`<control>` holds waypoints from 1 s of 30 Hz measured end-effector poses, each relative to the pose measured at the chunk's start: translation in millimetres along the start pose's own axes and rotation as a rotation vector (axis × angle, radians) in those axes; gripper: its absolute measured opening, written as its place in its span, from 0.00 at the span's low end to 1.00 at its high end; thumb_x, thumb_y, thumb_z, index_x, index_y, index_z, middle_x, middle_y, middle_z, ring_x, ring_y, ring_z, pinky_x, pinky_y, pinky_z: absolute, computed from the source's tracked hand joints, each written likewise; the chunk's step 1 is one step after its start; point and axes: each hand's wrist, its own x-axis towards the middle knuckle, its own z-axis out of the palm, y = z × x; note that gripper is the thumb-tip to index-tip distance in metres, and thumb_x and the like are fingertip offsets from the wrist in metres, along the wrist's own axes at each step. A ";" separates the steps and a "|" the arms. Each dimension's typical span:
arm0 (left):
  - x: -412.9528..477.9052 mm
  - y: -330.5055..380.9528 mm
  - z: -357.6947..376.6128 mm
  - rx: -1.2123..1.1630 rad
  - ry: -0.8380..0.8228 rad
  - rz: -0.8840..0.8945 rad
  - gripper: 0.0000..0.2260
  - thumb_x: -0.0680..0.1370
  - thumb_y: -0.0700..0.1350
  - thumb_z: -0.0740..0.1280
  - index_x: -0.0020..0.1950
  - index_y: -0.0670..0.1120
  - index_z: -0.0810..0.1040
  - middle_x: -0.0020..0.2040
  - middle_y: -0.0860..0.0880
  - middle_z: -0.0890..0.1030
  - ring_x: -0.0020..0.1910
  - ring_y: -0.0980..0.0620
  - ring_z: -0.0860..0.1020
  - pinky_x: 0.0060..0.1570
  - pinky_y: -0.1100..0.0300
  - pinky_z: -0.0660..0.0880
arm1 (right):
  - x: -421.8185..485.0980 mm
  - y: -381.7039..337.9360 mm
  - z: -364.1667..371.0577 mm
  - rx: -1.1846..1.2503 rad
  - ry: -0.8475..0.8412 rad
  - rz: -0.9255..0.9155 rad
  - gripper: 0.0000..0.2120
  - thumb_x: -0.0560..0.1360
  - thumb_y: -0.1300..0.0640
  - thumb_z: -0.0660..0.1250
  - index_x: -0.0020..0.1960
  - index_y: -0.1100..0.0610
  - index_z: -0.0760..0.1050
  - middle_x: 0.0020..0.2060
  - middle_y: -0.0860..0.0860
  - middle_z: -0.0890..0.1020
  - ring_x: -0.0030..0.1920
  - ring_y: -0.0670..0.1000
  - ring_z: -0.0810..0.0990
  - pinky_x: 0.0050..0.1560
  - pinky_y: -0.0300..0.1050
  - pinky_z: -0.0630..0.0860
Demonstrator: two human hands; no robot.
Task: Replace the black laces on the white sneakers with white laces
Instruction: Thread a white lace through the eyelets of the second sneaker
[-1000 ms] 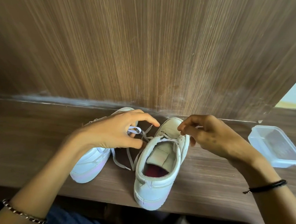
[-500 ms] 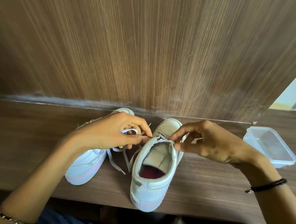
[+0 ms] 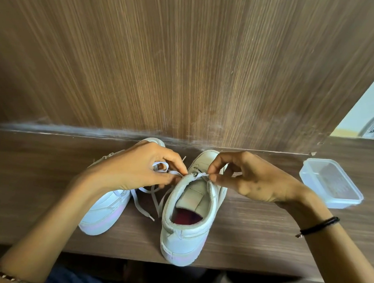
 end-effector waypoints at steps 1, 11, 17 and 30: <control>-0.1 -0.3 0.1 0.002 0.008 -0.008 0.06 0.79 0.44 0.72 0.50 0.55 0.86 0.41 0.55 0.84 0.39 0.55 0.82 0.47 0.63 0.77 | -0.4 0.2 -0.9 0.029 -0.005 0.002 0.01 0.79 0.55 0.73 0.50 0.51 0.83 0.43 0.42 0.84 0.41 0.44 0.79 0.43 0.34 0.75; -1.3 1.4 -0.7 -0.047 -0.018 -0.027 0.05 0.79 0.45 0.72 0.51 0.53 0.87 0.41 0.51 0.84 0.37 0.52 0.82 0.48 0.55 0.80 | 1.1 4.4 -3.6 0.188 -0.023 0.059 0.03 0.78 0.58 0.74 0.52 0.56 0.83 0.47 0.52 0.84 0.46 0.51 0.77 0.49 0.44 0.74; -3.2 1.7 -0.9 -0.108 0.000 -0.030 0.07 0.76 0.49 0.72 0.52 0.57 0.86 0.48 0.44 0.84 0.47 0.40 0.82 0.51 0.38 0.79 | 0.3 0.9 -1.1 0.221 -0.065 0.055 0.04 0.80 0.63 0.69 0.53 0.59 0.82 0.41 0.42 0.82 0.35 0.38 0.73 0.35 0.29 0.69; -7.9 -4.9 13.0 -0.119 0.173 -0.053 0.03 0.77 0.48 0.75 0.45 0.55 0.88 0.28 0.56 0.63 0.32 0.57 0.63 0.37 0.64 0.64 | 2.0 -3.2 -0.5 0.195 -0.038 0.037 0.03 0.80 0.62 0.70 0.52 0.61 0.82 0.31 0.36 0.80 0.32 0.36 0.76 0.35 0.26 0.68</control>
